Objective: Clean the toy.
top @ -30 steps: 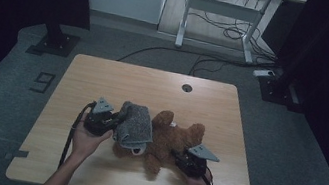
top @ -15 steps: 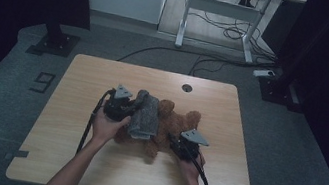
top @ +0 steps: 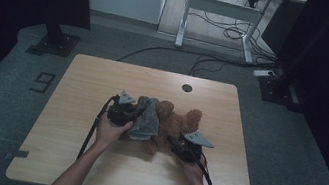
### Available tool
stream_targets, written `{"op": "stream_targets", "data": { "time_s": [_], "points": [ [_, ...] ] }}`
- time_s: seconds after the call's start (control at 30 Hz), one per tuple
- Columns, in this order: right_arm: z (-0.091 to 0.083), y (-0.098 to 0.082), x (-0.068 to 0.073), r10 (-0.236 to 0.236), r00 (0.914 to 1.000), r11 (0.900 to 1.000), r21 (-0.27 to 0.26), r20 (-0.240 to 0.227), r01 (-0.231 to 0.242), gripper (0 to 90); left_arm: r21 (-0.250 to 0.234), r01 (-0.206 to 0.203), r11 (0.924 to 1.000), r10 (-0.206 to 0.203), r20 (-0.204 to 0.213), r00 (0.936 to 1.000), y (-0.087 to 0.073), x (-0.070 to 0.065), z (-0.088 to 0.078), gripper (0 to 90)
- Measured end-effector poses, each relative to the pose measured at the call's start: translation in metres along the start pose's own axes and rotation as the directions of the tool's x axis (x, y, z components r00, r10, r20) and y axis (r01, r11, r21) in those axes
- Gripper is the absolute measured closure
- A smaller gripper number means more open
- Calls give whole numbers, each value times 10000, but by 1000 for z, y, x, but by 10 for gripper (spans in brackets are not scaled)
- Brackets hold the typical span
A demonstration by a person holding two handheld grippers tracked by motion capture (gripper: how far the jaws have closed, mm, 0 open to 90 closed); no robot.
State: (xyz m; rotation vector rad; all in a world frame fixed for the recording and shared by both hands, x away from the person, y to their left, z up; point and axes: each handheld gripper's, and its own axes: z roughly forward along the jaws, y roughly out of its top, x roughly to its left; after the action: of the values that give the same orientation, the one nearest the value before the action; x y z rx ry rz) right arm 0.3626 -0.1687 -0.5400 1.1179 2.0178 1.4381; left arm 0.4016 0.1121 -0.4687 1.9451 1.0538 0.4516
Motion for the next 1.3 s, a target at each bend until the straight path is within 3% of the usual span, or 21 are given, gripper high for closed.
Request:
{"op": "stream_targets", "data": {
  "time_s": [0.2,0.3,0.4,0.57,0.67,0.73,0.8,0.87,1.0,1.3],
  "points": [
    [-12,-3,-1,13,9989,9994,336,-467,2,487,-331,-168,9993,177,260,9995,-17,-8,-13,812],
    [-21,-5,-8,391,9950,9980,540,-919,-342,442,-432,-318,9986,332,327,9989,-24,-12,-19,812],
    [-32,-5,-12,724,9918,9968,412,-1049,-684,366,-559,-372,9977,393,381,9985,-29,-15,-22,812],
    [-52,9,-24,1269,9899,9917,-125,-632,-1280,249,-662,-503,9965,522,278,9982,-35,-20,-26,811],
    [-51,20,-34,1417,9899,9895,-285,-83,-1419,210,-770,-406,9962,433,343,9985,-37,-21,-27,810],
    [-46,27,-42,1812,9834,9829,-339,58,-1809,194,-865,-260,9959,295,401,9988,-40,-21,-28,810],
    [-40,33,-48,2156,9764,9755,-434,-116,-2159,228,-873,-267,9958,304,418,9987,-40,-22,-28,810],
    [-38,36,-46,2191,9750,9737,-567,-360,-2208,327,-874,-236,9959,275,433,9987,-41,-23,-29,810],
    [-41,29,-30,1562,9877,9871,-358,61,-1558,521,-947,-106,9955,155,513,9986,-46,-24,-32,809],
    [-56,-5,-15,1546,9880,9879,-81,-29,-1546,598,-914,-59,9958,149,982,9951,-62,-37,-44,805]
  ]
}}
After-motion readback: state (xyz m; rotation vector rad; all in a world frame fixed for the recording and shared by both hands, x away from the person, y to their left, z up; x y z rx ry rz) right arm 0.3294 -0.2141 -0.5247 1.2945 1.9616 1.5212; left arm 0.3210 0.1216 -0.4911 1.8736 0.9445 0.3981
